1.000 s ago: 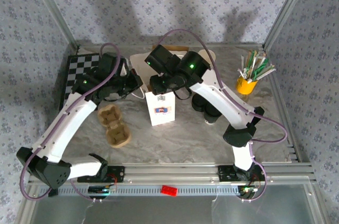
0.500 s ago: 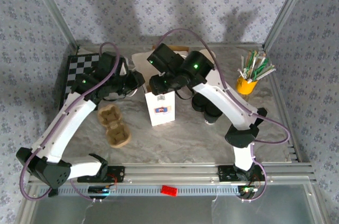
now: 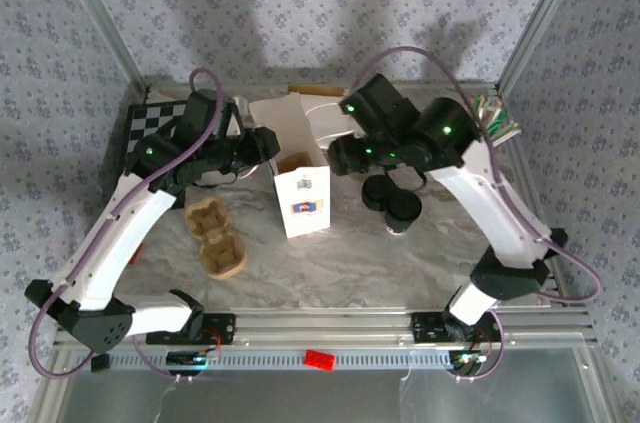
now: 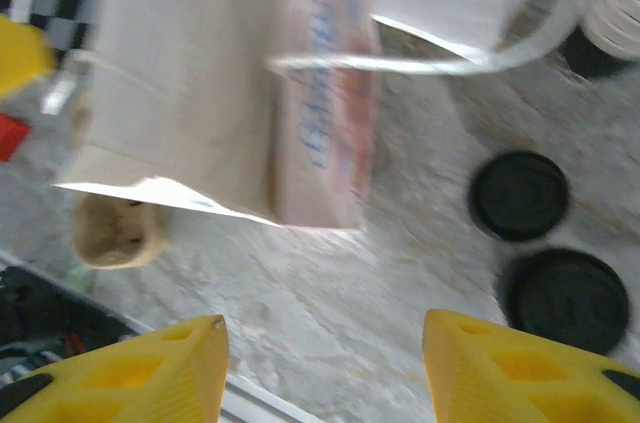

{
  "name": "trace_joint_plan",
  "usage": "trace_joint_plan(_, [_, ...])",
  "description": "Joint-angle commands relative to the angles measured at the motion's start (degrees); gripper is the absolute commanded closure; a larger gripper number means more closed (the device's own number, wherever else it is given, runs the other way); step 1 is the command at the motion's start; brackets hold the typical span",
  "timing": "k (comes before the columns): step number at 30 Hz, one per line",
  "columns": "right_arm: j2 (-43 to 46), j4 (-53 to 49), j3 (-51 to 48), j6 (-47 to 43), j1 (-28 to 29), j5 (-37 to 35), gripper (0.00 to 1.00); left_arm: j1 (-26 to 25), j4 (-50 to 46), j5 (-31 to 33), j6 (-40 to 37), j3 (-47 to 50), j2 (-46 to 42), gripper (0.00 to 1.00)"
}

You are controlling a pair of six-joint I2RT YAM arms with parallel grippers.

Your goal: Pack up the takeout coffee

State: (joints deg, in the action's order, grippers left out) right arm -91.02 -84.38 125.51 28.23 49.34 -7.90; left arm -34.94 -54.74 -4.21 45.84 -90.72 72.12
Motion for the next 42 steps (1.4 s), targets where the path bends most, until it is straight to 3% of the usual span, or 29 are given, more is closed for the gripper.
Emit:
trace_joint_plan(1, [5.64,-4.31,-8.53,3.56,-3.24,-4.79,0.42,-1.93,-2.44,5.57,-1.51,-1.68,-0.69,0.53])
trace_joint_plan(9, [17.29,1.7,-35.97,11.07,-15.47,-1.3,0.3,-4.26,-0.4,7.39,-3.5,-0.68,-0.22,0.53])
trace_joint_plan(14, [17.29,8.81,-45.37,18.0,-19.81,3.17,0.27,-4.26,0.52,8.02,-6.07,-0.43,0.04,0.52])
trace_joint_plan(19, [15.63,13.06,-49.05,30.81,-19.6,-0.59,0.21,-3.94,1.04,8.08,-8.59,-0.42,0.04,0.51])
trace_joint_plan(25, [13.71,15.21,-51.42,40.18,-19.46,-3.55,0.17,-2.04,0.69,6.91,-10.37,-0.43,-0.54,0.5])
trace_joint_plan(32, [9.49,17.27,-52.35,40.75,-19.82,0.15,0.11,0.64,0.34,4.08,-12.14,0.01,-0.93,0.49])
trace_joint_plan(42, [6.79,19.25,-52.97,41.07,-20.91,1.57,0.13,2.0,0.77,3.33,-12.53,1.42,-2.06,0.47])
